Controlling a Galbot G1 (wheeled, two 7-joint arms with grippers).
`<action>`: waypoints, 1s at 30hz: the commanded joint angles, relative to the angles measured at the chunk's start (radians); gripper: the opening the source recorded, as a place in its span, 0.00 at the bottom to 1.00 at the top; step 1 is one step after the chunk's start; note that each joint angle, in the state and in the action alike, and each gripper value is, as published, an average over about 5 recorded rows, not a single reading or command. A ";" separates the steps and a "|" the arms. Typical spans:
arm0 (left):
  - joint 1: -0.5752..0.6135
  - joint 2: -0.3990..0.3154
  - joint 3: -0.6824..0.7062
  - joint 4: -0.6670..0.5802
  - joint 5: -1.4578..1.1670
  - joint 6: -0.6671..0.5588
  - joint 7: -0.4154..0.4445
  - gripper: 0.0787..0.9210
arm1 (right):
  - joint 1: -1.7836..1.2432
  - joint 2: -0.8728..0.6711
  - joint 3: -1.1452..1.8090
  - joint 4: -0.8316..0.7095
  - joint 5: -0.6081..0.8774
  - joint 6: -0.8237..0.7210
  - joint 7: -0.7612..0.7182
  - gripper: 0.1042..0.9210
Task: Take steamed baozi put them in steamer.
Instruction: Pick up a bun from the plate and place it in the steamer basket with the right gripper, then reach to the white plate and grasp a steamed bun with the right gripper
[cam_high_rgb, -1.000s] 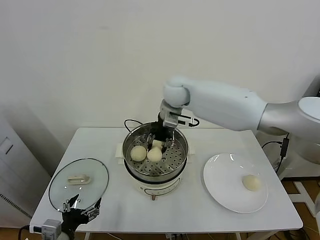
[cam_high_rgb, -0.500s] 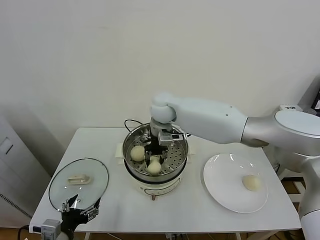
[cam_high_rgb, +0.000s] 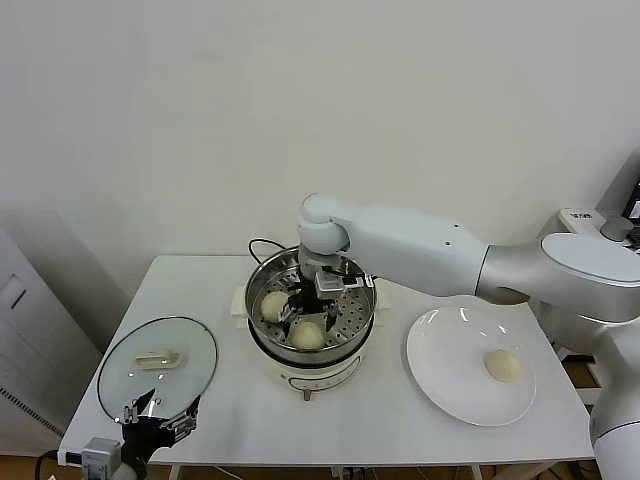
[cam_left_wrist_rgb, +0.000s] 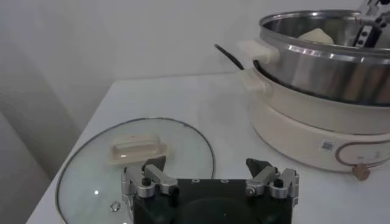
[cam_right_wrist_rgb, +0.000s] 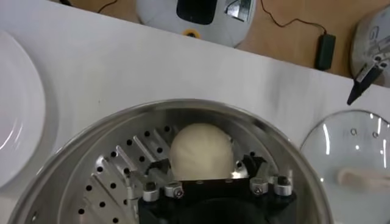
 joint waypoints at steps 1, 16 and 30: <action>0.001 0.001 -0.002 0.000 0.000 0.000 0.000 0.88 | 0.100 -0.075 0.035 -0.038 0.118 -0.124 -0.010 0.88; -0.010 0.006 -0.002 -0.009 -0.003 0.002 -0.001 0.88 | 0.369 -0.506 -0.262 -0.062 0.411 -0.558 -0.062 0.88; -0.016 0.009 0.000 -0.011 -0.006 0.002 0.000 0.88 | 0.201 -0.821 -0.324 -0.041 0.382 -0.648 -0.007 0.88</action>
